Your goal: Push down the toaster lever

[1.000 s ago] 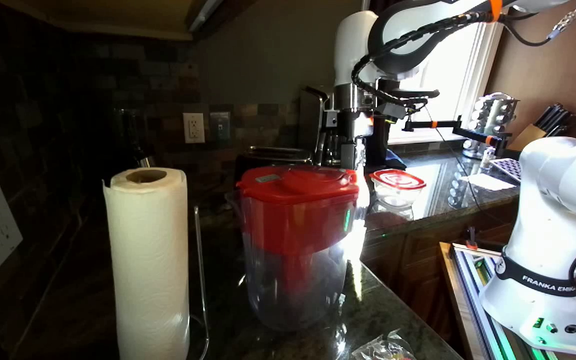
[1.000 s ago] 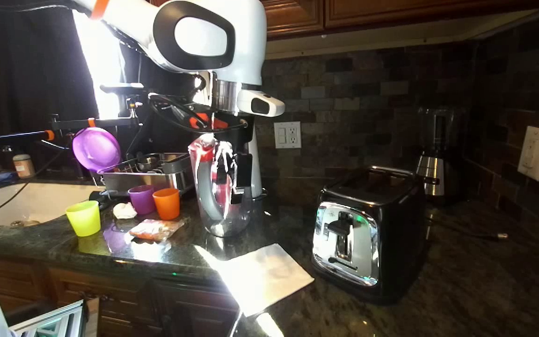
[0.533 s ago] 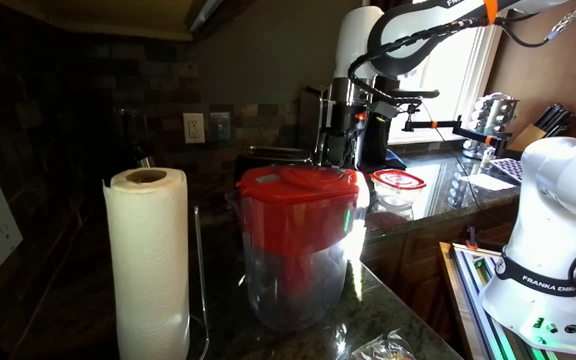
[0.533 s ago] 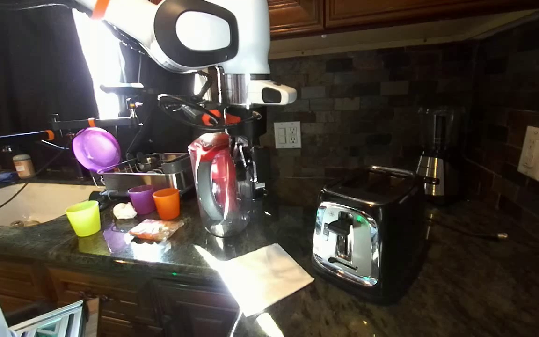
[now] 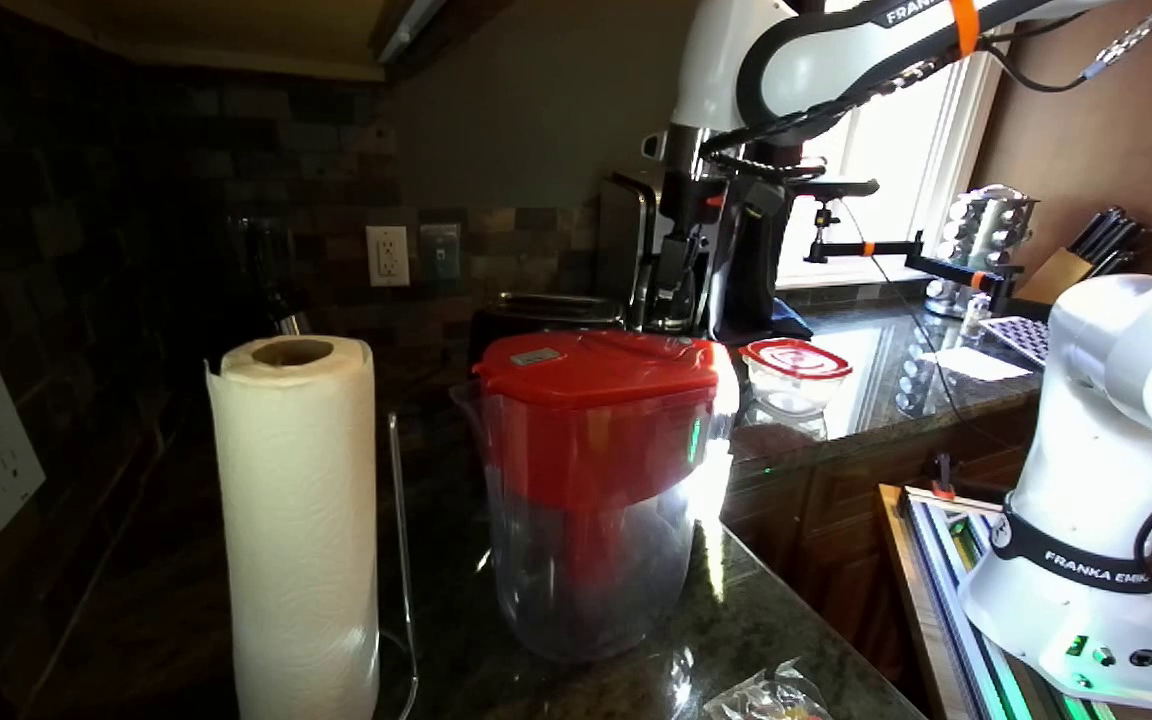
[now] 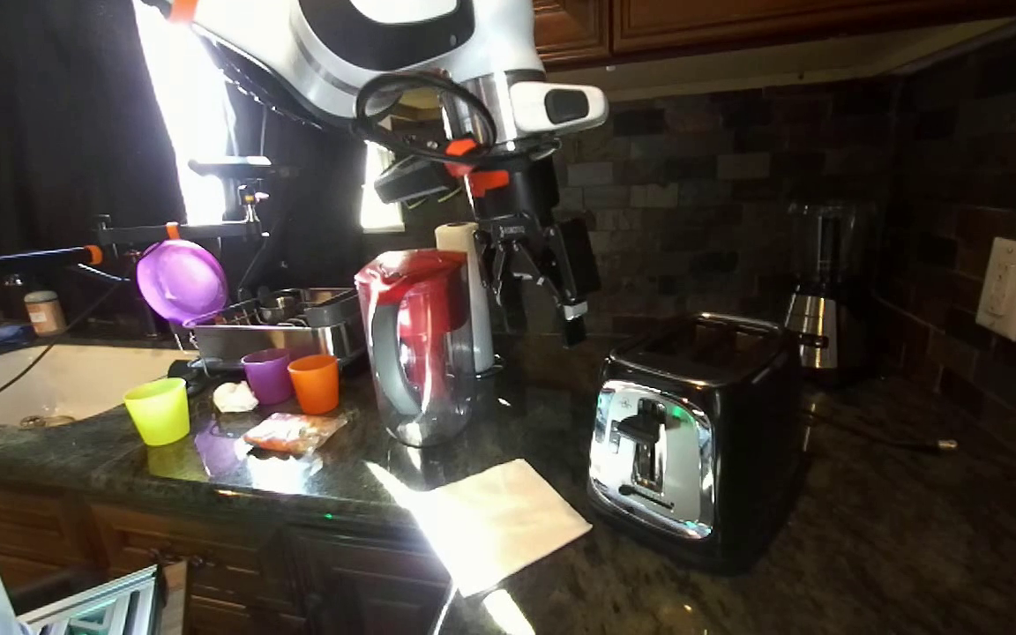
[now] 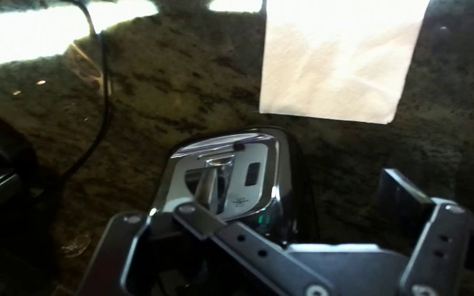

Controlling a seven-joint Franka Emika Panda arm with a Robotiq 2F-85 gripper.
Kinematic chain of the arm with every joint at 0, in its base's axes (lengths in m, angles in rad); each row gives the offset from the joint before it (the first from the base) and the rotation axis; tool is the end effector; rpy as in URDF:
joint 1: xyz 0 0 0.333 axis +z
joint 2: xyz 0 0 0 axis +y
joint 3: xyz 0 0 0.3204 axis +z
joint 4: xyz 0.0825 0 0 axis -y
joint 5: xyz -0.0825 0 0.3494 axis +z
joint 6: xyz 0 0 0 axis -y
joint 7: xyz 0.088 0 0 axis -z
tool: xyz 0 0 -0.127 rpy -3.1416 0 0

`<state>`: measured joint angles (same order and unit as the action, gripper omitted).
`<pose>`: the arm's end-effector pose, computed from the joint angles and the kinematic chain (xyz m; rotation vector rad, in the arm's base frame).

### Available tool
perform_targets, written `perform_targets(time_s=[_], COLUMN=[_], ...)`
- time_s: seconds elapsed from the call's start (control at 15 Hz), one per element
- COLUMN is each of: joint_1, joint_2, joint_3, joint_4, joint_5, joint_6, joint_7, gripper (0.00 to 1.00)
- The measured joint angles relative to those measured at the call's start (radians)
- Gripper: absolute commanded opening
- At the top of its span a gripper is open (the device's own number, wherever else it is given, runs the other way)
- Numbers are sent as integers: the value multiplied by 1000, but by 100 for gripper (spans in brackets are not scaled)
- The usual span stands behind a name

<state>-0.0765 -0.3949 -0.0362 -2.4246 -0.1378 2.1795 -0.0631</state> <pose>0.4054 -0.0541 0.4675 3.0167 0.0340 0.2120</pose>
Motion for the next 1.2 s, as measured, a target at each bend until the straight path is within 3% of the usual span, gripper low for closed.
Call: perform_targets(time_s=[0.4,0.73,1.2], joint_1=[-31,-27,-26], joint_2=[23,74,106], joint_3=[-57,-104,-119], joint_4=[34,24,6], joint_5=[-79,-27,40], joint_6=[7,87,117], joint_7=[-94,-178,-244], gripper=[100,100,100])
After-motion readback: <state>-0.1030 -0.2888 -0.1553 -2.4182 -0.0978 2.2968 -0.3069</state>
